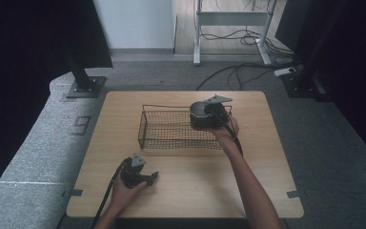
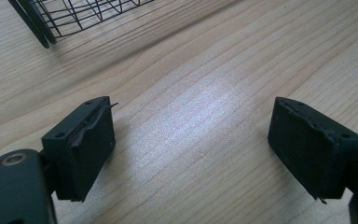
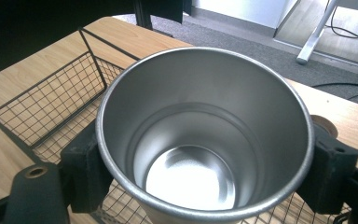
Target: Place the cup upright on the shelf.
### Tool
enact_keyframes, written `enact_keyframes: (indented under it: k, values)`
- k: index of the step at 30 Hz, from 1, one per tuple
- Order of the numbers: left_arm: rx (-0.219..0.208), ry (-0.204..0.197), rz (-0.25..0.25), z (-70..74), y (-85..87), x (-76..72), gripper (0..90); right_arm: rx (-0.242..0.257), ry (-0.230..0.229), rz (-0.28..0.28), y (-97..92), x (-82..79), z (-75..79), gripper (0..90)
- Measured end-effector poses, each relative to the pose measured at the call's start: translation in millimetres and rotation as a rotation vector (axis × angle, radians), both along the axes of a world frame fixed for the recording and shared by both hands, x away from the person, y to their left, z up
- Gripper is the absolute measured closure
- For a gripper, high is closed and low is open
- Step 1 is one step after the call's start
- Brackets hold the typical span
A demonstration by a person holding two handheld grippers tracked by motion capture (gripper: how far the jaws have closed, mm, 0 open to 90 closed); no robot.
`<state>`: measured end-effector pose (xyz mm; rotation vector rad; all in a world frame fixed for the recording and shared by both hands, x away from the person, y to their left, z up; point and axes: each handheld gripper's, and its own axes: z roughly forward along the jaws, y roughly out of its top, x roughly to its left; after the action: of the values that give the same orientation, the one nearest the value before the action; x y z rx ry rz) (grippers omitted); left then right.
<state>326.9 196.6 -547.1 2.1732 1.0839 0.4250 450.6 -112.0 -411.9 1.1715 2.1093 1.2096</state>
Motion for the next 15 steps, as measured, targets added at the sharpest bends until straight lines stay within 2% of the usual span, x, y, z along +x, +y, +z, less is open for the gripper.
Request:
enact_keyframes:
  k: [7,15]
  values:
    - [0.001,0.000,0.001,0.0,0.0,-0.1,14.6,-0.004,0.002,-0.016,0.9,6.5,-2.6,18.3]
    - [-0.001,0.000,0.001,-0.1,-0.1,-0.1,14.6,-0.011,0.027,-0.029,-0.3,13.5,-10.8,18.3]
